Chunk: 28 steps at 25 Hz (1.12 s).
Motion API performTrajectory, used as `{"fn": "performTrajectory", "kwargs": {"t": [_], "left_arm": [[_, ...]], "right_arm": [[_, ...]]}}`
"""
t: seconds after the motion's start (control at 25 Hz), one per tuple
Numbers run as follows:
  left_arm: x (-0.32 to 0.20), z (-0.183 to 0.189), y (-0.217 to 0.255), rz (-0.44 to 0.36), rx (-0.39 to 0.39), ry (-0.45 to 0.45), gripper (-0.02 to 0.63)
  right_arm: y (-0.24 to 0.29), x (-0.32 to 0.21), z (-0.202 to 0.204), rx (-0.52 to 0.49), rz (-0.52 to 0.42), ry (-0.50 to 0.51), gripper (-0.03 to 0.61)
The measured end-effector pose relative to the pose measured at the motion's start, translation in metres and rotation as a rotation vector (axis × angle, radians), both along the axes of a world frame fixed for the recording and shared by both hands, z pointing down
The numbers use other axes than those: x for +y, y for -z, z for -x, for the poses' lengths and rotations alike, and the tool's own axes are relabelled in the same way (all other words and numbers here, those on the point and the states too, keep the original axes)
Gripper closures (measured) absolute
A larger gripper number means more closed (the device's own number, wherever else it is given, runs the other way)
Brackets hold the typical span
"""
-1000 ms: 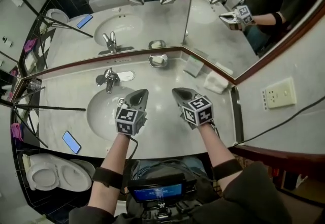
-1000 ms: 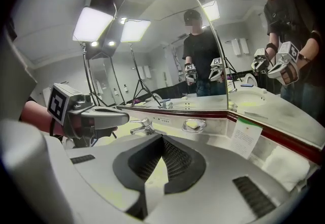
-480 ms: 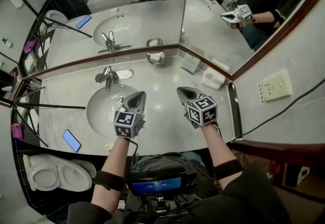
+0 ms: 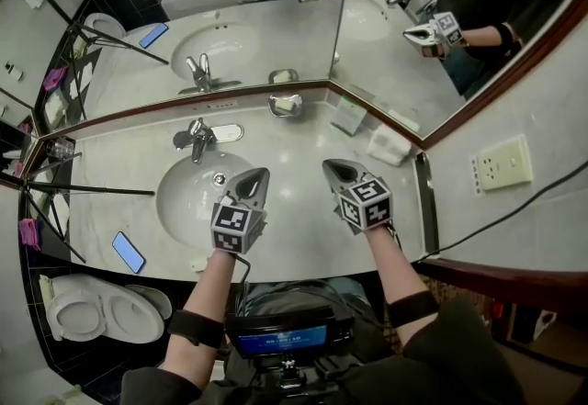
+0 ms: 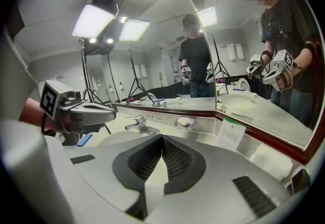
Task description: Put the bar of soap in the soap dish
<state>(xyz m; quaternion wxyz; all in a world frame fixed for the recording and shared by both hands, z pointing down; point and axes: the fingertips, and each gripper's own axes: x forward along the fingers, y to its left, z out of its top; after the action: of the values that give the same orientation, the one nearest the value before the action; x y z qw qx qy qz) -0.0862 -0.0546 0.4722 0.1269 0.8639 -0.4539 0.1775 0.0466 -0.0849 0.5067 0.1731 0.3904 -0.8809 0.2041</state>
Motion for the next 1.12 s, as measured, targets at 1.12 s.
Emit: {"fn": "performTrajectory", "kwargs": {"t": [1.12], "left_arm": [[-0.062,0.013,-0.072,0.048,0.008,0.081,0.612]], "right_arm": [[-0.094,-0.188,0.110,0.596,-0.092,0.397,0.330]]}}
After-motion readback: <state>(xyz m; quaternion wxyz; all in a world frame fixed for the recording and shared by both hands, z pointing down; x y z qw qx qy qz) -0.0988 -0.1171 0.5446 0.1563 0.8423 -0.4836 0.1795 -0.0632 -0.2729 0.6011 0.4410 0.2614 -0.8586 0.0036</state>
